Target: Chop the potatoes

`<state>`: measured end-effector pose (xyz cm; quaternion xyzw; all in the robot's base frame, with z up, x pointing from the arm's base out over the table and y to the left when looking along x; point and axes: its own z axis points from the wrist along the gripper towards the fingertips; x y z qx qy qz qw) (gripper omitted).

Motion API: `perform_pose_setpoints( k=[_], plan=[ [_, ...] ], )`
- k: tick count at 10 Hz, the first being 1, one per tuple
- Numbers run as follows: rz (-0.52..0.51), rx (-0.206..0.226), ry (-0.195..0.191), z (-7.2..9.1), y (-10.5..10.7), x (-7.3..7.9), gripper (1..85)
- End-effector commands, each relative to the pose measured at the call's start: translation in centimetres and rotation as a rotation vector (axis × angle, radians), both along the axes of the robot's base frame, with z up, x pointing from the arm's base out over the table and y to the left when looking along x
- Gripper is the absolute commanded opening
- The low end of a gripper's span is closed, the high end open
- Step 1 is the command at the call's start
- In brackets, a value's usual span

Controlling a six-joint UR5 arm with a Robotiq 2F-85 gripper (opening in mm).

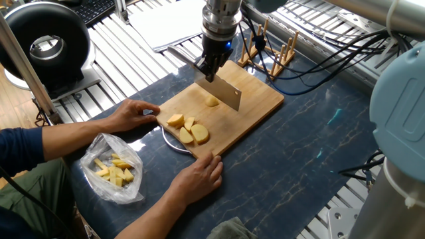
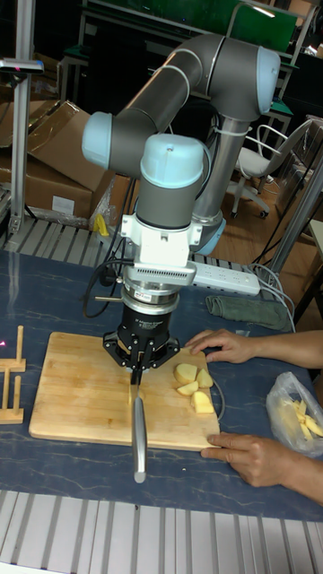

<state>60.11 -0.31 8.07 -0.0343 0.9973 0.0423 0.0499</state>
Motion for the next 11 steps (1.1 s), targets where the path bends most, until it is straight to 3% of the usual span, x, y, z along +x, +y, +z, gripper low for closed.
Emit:
perform_pose_setpoints(
  k=[1,6,11],
  plan=[
    [-0.007,0.012,-0.003,0.06,0.13,0.12,1.0],
    [-0.027,0.032,0.019,0.41,0.25,-0.25,1.0],
    [-0.029,0.031,0.01,0.23,0.26,0.0,1.0]
  ],
)
